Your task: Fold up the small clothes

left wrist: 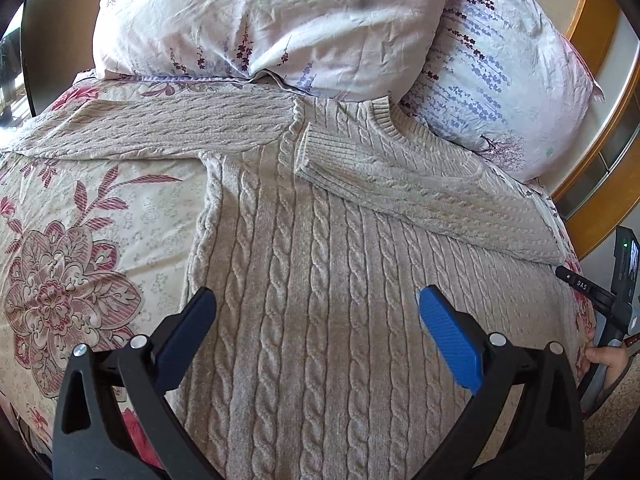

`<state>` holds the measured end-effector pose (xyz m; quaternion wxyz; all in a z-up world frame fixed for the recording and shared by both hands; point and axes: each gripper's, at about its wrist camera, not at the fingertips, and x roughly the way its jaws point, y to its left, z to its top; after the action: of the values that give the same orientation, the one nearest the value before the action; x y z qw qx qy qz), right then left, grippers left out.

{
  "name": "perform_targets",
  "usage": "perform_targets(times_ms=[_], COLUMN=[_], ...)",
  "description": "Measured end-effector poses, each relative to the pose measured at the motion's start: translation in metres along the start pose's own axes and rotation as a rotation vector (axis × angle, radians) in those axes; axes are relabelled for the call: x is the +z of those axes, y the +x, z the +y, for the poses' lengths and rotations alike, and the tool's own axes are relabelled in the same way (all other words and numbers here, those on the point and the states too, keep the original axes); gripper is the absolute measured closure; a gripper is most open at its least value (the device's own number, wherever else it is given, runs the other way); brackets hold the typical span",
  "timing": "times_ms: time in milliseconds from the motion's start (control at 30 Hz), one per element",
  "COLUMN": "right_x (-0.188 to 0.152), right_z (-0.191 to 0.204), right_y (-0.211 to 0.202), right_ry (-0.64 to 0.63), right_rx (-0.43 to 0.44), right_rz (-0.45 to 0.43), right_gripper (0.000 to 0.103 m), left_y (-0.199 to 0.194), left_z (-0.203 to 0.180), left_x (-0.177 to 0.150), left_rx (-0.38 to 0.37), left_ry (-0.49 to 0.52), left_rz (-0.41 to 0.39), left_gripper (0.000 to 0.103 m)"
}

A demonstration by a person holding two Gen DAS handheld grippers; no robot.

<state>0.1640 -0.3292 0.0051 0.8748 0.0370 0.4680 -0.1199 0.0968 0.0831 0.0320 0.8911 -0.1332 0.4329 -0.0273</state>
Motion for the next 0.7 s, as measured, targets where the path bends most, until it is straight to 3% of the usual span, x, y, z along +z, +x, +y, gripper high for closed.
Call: perform_targets(times_ms=[200,300,367,433,500,567,700], right_x=[-0.003,0.002,0.006,0.013,0.021,0.032,0.053], right_z=[-0.019,-0.023,-0.020,-0.009,0.011,0.036,0.115], right_y=[0.011,0.007,-0.007,-0.026,-0.042,-0.052,-0.067], right_ry=[0.261,0.296,0.257,0.172,0.085,0.007,-0.200], right_rx=[0.015,0.045,0.036,0.016,0.029,0.126,0.156], right_rz=[0.055,0.074,0.028,-0.045,-0.113,-0.172,-0.245], right_gripper=[0.092,0.085,0.072,0.064,0.064,0.064,0.064], left_y=[0.003,0.002,0.000,-0.002,-0.004,-0.007,-0.013], left_z=[0.000,0.002,0.006,0.012,0.017,0.021,0.027], left_x=[0.001,0.001,0.001,0.000,-0.002,-0.003,-0.005], left_rx=[-0.007,-0.004,-0.001,0.004,0.012,0.020,0.034], left_ry=[-0.006,-0.007,-0.016,-0.028,-0.036,-0.039,-0.038], left_rz=[0.005,0.001,-0.002,-0.003,-0.004,-0.009,-0.012], left_gripper=[0.002,0.002,0.002,0.002,0.002,0.002,0.002])
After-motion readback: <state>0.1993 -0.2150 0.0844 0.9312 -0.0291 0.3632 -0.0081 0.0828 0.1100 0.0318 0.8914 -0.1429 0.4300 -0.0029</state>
